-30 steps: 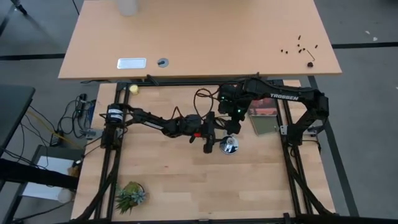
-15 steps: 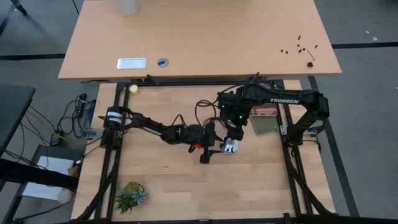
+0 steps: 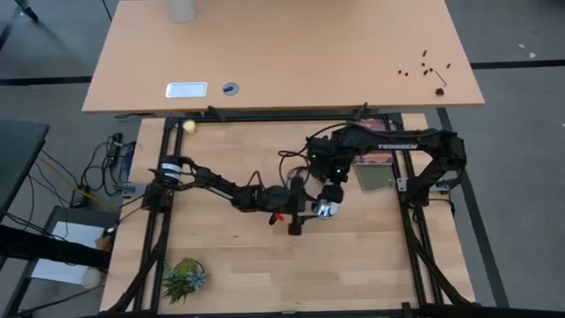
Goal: Screw lightbulb
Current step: Insert the lightbulb into the silver lamp
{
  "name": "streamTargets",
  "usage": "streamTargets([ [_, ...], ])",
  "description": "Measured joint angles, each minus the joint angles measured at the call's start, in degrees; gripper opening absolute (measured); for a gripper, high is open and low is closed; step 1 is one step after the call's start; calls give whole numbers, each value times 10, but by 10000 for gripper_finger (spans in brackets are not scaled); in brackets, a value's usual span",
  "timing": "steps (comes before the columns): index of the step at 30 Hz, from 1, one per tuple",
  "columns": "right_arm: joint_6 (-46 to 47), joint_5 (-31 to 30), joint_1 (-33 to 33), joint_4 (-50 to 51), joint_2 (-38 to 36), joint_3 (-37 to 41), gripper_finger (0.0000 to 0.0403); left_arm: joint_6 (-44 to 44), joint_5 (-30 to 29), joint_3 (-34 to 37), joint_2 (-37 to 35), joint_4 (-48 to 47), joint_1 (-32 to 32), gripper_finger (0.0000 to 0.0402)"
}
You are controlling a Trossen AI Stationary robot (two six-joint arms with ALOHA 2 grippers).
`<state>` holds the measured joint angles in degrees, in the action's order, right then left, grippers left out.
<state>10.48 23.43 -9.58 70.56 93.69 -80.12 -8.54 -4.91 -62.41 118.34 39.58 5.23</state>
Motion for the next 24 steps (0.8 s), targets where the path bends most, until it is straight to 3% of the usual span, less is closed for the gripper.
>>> streamTargets([
  [12,13,-1,3,-11,0,0,288,76,-62,-7,68,91,6,241],
  [17,23,2,2,-11,0,12,288,75,-104,-19,76,88,10,250],
  [24,48,11,0,-60,-2,57,288,72,-108,-41,77,85,11,270],
])
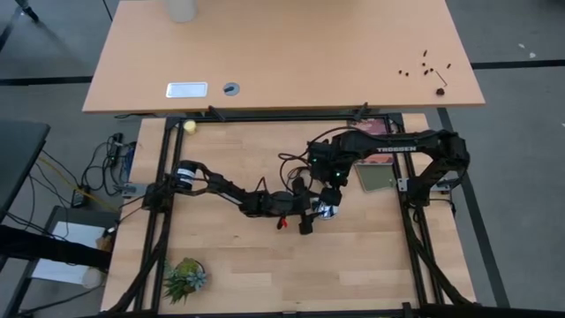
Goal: Screw lightbulb
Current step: Insert the lightbulb into the silver lamp
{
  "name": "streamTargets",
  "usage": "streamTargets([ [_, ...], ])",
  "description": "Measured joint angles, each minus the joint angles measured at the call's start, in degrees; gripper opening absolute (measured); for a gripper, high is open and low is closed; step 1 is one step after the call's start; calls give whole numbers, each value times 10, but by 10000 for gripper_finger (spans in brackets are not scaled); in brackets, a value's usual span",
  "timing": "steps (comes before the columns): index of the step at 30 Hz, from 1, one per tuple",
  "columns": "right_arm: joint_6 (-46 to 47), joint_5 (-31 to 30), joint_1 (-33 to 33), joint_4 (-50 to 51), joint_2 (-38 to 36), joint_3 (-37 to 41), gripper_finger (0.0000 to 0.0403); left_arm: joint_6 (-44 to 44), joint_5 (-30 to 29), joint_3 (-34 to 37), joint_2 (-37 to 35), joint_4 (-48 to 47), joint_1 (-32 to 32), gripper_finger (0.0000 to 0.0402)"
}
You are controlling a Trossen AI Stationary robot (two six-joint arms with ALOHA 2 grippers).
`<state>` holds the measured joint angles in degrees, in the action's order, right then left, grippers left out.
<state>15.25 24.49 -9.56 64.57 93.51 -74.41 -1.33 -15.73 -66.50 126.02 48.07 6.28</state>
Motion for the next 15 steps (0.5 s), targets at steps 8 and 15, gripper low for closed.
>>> streamTargets([
  [8,11,-13,6,-35,0,1,288,-25,-8,-5,0,16,-2,270],
  [15,11,-39,21,-46,-1,7,289,-26,-28,-5,0,44,-2,270],
])
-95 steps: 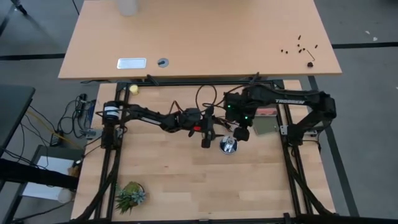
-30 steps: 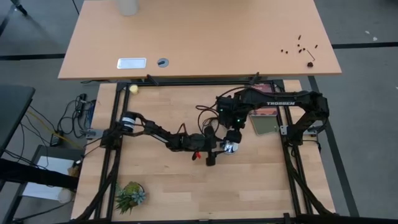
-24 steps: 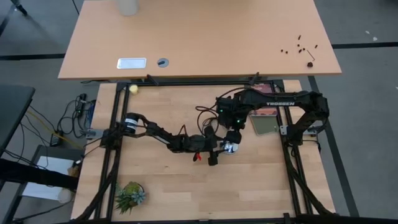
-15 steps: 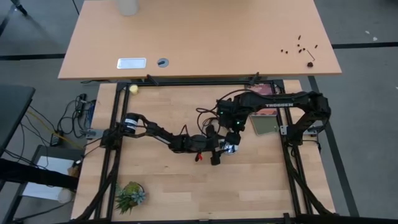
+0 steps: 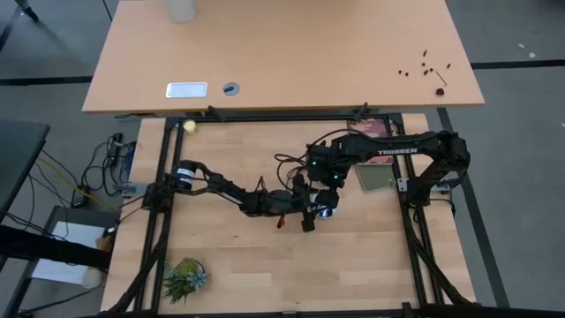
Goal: Screw lightbulb
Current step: Insert the lightbulb into the silver lamp
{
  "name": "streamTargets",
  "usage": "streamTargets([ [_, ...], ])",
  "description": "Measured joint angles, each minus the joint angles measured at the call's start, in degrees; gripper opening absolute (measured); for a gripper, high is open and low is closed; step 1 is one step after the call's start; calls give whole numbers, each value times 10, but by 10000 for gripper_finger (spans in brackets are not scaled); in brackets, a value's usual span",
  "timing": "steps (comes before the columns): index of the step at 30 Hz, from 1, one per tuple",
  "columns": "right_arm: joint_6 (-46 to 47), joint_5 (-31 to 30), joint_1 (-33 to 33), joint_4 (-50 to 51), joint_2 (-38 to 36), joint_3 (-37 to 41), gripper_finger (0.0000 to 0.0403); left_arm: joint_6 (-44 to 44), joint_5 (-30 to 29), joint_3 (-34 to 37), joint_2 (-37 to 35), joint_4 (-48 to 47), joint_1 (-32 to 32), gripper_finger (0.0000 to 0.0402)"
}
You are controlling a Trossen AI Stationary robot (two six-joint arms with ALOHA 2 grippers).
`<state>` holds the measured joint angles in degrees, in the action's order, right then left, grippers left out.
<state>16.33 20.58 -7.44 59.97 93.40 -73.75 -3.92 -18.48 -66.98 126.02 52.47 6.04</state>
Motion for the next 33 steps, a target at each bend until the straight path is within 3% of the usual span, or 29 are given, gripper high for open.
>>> streamTargets([
  [11,-9,-19,6,-1,4,7,320,-5,2,0,0,6,-1,220],
  [22,-39,-22,6,7,4,6,313,-3,4,0,0,0,-1,175],
  [25,-80,-56,18,10,3,5,315,-3,4,0,0,-3,-1,174],
  [30,-153,-165,61,2,2,4,317,10,4,0,0,-10,-3,173],
  [33,-185,-189,78,-15,2,5,314,25,8,0,-1,-11,-7,173],
])
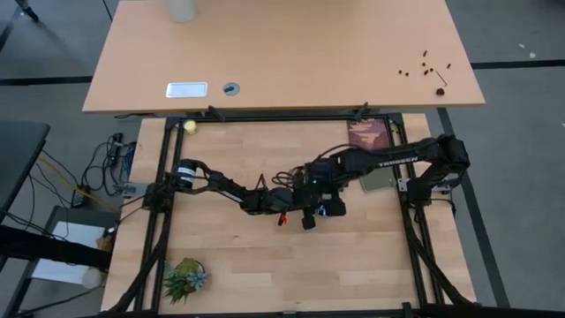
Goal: Screw lightbulb
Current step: Insert the lightbulb into the silver lamp
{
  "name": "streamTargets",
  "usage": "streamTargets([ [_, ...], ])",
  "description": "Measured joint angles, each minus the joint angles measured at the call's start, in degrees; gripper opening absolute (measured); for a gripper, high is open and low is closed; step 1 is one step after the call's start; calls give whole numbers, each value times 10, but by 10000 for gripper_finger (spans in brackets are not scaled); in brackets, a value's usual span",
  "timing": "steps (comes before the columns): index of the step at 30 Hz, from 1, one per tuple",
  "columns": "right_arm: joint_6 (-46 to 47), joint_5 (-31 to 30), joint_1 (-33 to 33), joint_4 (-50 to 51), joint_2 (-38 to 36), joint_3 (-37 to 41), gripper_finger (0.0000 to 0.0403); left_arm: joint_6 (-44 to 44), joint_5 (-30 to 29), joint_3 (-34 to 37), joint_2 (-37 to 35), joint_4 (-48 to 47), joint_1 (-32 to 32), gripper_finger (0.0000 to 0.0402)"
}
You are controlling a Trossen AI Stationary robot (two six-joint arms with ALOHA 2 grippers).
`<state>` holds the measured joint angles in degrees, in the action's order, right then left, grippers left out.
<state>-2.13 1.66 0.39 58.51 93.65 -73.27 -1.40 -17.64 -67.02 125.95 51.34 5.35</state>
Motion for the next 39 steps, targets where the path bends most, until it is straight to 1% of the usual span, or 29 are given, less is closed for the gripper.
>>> streamTargets([
  [4,-35,-4,7,-24,0,8,309,-1,2,0,0,-4,0,173],
  [10,-64,22,6,-74,-4,52,299,-1,4,0,0,-16,0,173],
  [17,-82,21,6,-79,-3,57,282,0,1,0,0,-18,0,173],
  [23,-85,19,4,-72,-2,57,249,-1,-1,0,-1,-24,0,173],
  [27,-86,20,-1,-71,-2,57,249,-8,-1,0,-1,-32,0,173],
  [32,-86,21,-4,-71,-1,57,265,-11,-1,-1,-26,-89,0,178],
  [36,-86,20,-4,-70,-1,57,262,6,-1,1,-52,-157,1,203],
  [39,-86,20,-4,-71,-1,57,253,28,29,2,-66,-222,1,224],
])
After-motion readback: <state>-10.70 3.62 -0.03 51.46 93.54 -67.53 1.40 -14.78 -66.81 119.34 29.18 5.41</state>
